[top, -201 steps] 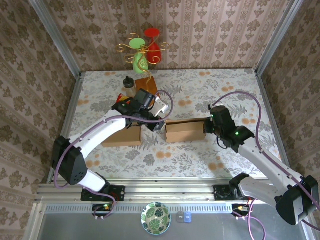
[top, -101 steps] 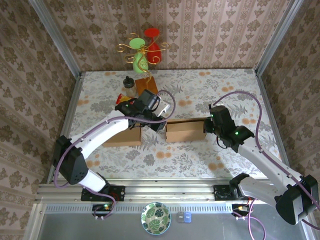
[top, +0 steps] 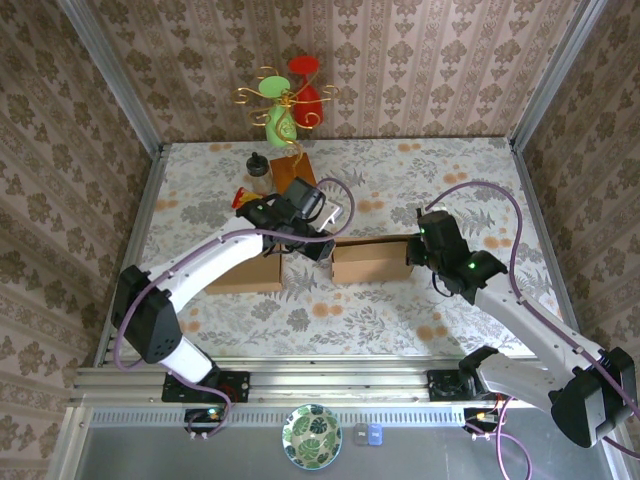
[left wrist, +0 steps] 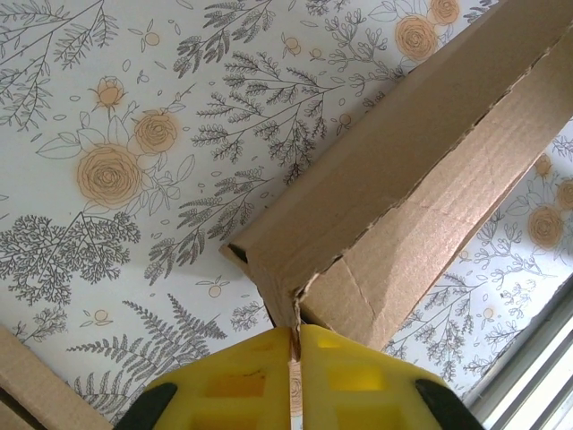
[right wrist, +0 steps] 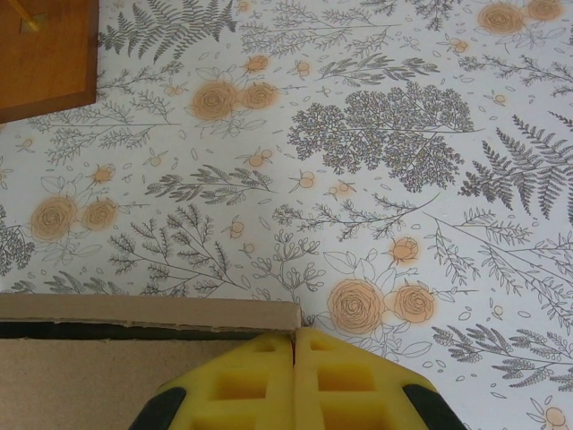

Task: Fold the paper box

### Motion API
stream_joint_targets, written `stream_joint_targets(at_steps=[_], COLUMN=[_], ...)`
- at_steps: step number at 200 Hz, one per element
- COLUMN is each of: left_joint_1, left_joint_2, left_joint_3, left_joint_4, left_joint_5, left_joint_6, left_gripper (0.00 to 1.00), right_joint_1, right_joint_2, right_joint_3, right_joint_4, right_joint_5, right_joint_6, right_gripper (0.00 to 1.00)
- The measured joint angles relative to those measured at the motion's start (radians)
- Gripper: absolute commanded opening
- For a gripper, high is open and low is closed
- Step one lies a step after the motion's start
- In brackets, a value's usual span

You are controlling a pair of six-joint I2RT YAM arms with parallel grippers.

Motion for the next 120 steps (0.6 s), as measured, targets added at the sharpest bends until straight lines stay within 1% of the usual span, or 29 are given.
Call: stream_joint_targets(at_steps=[28, 61, 88, 120], left_joint_1=[0.000, 0.000, 0.000, 0.002], left_joint_2=[0.009, 0.011, 0.012, 0.022], left_joint_3=[0.007, 0.011, 0.014, 0.032], left_joint_4=[-0.004, -0.005, -0.005, -0.019], left_joint_5=[-0.011, -0.013, -0.014, -0.013], left_joint_6=[0.000, 0.000, 0.002, -0.026], left_gripper=[0.16, 0.15, 0.07, 0.01], right_joint_1=[0.001, 0.001, 0.001, 0.001], right_joint_2=[0.001, 0.004, 0.007, 0.009], right_joint_3=[0.000, 0.002, 0.002, 0.003], right_joint_4=[0.002, 0.002, 0.005, 0.004], right_joint_5=[0.001, 0.002, 0.004, 0.008], right_joint_6=[0.000, 0.000, 0.000, 0.004], right_gripper=[0.00, 0.00, 0.00, 0.00])
